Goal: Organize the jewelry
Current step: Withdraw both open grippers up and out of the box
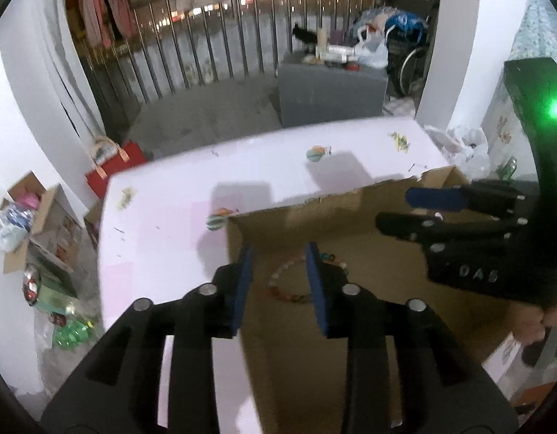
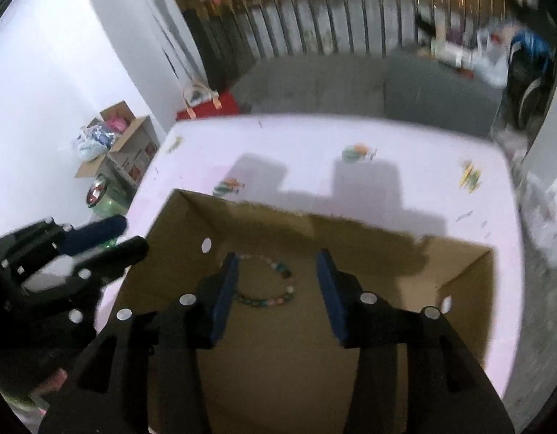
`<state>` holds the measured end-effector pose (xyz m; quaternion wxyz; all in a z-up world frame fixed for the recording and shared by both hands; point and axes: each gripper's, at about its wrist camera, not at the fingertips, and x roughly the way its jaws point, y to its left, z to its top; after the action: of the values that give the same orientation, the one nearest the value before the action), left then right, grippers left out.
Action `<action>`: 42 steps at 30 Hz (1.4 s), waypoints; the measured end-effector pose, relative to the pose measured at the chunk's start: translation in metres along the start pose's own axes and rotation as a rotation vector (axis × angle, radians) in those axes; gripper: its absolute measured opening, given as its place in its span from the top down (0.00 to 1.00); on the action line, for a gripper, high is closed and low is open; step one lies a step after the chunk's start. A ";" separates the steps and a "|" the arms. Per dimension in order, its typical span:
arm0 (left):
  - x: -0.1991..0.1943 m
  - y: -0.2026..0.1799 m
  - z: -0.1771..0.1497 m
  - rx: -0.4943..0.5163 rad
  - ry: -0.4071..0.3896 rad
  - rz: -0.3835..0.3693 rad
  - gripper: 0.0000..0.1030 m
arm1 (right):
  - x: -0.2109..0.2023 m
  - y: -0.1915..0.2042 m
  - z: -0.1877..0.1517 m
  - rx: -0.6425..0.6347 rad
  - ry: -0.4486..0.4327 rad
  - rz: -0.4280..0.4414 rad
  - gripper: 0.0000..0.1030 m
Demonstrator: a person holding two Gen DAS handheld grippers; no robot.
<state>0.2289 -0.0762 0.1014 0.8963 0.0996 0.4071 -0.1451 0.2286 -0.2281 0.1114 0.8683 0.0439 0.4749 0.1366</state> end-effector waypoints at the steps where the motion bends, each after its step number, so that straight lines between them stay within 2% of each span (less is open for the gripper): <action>1: -0.009 0.000 -0.002 -0.001 -0.016 0.007 0.64 | -0.011 0.002 -0.002 -0.011 -0.026 -0.012 0.52; 9: -0.096 0.011 -0.045 -0.059 -0.155 0.025 0.40 | -0.086 0.016 -0.034 -0.109 -0.182 -0.074 0.44; 17: -0.142 0.017 -0.104 -0.171 -0.232 0.003 0.34 | -0.138 0.029 -0.086 -0.167 -0.272 -0.094 0.33; 20: -0.145 0.012 -0.125 -0.193 -0.243 0.010 0.33 | -0.148 0.030 -0.107 -0.168 -0.293 -0.105 0.28; 26: -0.135 -0.012 -0.160 -0.169 -0.239 0.040 0.33 | -0.154 0.028 -0.147 -0.151 -0.303 -0.160 0.21; 34: -0.104 -0.032 -0.189 -0.179 -0.187 0.029 0.32 | -0.142 0.022 -0.193 -0.123 -0.297 -0.290 0.06; 42: -0.081 -0.033 -0.210 -0.203 -0.154 0.027 0.32 | -0.124 0.030 -0.211 -0.175 -0.242 -0.355 0.06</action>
<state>0.0196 -0.0304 0.0245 0.9322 0.0025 0.3482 -0.0986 -0.0173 -0.2456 0.1034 0.9297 -0.0996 0.3542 0.0160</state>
